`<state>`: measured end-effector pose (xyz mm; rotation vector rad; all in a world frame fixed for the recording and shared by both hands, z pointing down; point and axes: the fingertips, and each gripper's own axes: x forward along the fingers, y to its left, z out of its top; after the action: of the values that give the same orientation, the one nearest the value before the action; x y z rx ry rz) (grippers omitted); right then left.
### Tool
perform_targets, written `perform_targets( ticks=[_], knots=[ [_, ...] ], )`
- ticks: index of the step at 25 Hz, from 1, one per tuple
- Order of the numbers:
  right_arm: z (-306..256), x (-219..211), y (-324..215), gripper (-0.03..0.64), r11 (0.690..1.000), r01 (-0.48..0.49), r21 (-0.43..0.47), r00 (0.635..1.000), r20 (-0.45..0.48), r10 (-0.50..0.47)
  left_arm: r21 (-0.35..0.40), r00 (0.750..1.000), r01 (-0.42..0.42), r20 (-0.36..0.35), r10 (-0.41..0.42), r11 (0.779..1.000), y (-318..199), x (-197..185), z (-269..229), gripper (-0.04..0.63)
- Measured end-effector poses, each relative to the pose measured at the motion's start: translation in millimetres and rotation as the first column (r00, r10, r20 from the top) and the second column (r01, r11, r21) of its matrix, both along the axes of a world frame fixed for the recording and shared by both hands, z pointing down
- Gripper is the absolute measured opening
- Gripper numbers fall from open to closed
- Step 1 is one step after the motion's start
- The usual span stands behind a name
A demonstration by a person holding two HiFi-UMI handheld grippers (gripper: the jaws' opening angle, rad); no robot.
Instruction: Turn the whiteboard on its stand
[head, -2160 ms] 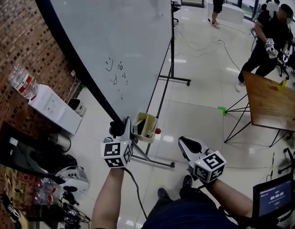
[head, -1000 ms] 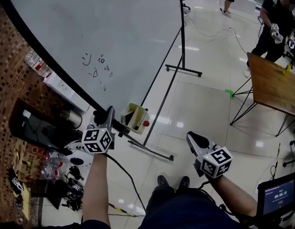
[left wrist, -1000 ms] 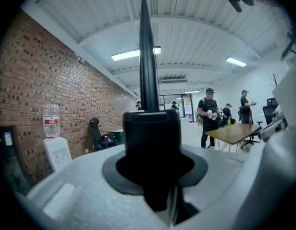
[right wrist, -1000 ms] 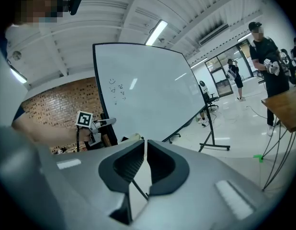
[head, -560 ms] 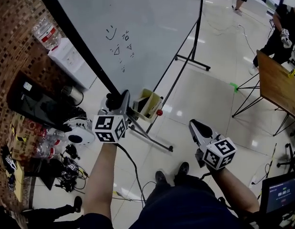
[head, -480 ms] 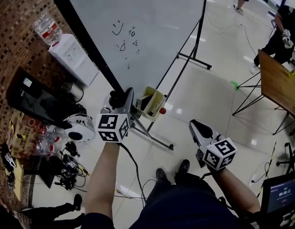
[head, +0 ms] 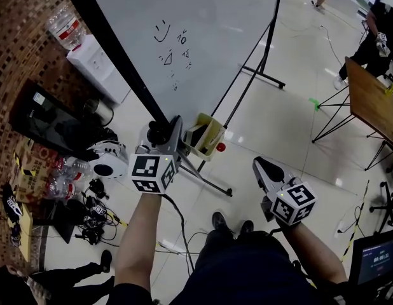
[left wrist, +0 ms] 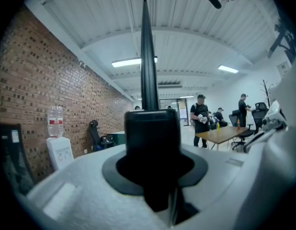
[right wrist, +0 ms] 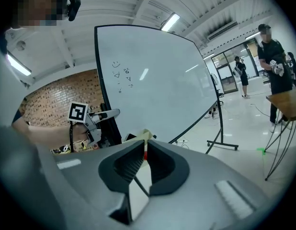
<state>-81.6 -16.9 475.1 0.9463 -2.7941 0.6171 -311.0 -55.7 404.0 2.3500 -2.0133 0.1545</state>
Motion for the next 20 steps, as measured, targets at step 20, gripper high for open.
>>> perform_targets(
  ticks=[20],
  knots=[
    [44.4, 31.9, 136.3, 0.023, 0.986, 0.143, -0.091, 0.989, 0.05, -0.139, -0.041, 0.995, 0.093, 0.034, -0.092, 0.995, 96.1, -27.5, 4.9, 0.138]
  ],
)
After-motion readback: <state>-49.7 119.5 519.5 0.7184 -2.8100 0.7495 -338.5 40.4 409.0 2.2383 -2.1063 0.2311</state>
